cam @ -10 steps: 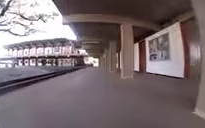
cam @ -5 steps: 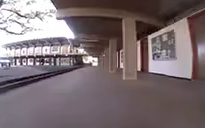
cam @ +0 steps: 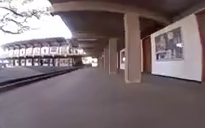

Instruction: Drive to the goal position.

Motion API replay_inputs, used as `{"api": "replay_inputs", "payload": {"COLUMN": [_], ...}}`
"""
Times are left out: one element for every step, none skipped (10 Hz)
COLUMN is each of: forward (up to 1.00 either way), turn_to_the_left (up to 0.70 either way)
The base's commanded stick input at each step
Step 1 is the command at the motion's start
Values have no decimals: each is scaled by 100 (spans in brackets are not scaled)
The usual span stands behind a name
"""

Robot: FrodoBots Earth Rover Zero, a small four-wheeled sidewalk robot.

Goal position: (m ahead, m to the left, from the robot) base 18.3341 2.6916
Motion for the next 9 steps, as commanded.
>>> {"api": "replay_inputs", "payload": {"forward": [100, 100, 100, 100, 100, 100, 100, 100, 100], "turn_to_the_left": [1, 1, 1, 41, 41, 1, 1, 1, 1]}}
